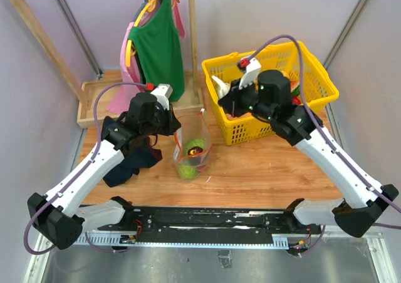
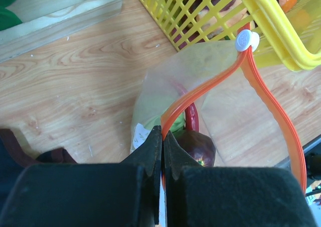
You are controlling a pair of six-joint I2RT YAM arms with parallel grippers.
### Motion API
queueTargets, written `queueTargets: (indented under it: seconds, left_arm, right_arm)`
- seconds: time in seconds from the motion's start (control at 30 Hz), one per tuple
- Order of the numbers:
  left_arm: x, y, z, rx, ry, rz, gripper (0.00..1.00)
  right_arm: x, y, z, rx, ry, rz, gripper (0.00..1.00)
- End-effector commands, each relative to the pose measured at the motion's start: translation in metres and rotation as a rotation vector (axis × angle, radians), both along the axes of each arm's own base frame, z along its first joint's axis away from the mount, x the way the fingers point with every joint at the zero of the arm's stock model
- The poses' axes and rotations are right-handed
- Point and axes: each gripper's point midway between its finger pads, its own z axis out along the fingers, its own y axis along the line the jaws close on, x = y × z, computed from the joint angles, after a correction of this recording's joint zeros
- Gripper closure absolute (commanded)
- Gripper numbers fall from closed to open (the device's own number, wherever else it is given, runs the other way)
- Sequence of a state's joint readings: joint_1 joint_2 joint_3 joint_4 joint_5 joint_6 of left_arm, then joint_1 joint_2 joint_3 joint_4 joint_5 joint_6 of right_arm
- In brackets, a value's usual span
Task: Place the food in the zip-top bag and seal the zipper
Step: Place the fake vegetable in the zipper food storage bag.
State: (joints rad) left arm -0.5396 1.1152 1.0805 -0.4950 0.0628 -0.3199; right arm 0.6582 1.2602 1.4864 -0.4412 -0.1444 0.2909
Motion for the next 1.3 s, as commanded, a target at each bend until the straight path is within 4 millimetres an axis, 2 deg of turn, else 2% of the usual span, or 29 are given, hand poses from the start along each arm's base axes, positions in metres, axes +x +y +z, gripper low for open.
queueTargets:
  seconds: [0.0, 0.2, 0.37, 0.73, 0.93, 1.1, 1.27]
  left_arm:
    - [0.005, 0.000, 0.014, -0.035, -0.046, 0.018, 0.99]
    - [0.005, -0.001, 0.015, -0.043, -0.045, 0.020, 1.00]
    - [0.004, -0.001, 0.015, -0.046, -0.045, 0.019, 0.99]
    - [0.004, -0.001, 0.016, -0.047, -0.045, 0.020, 1.00]
    - [0.004, -0.001, 0.015, -0.047, -0.043, 0.019, 0.99]
    - [0.003, -0.002, 0.015, -0.048, -0.043, 0.011, 0.99]
    - [0.003, -0.003, 0.014, -0.049, -0.044, 0.003, 0.99]
  right_arm:
    - [-0.034, 0.036, 0.004, 0.038, -0.010, 0.078, 0.99]
    - [-0.073, 0.072, -0.017, 0.061, 0.033, 0.196, 0.99]
    - [-0.087, 0.081, -0.042, 0.036, 0.072, 0.216, 0.99]
    - [-0.092, 0.083, -0.081, -0.056, 0.173, 0.230, 0.99]
    - [-0.095, 0.085, -0.095, -0.129, 0.223, 0.258, 0.96]
    - [-0.086, 0.081, -0.106, -0.188, 0.232, 0.205, 0.95]
    - [-0.069, 0.077, -0.112, -0.234, 0.202, 0.131, 0.88]
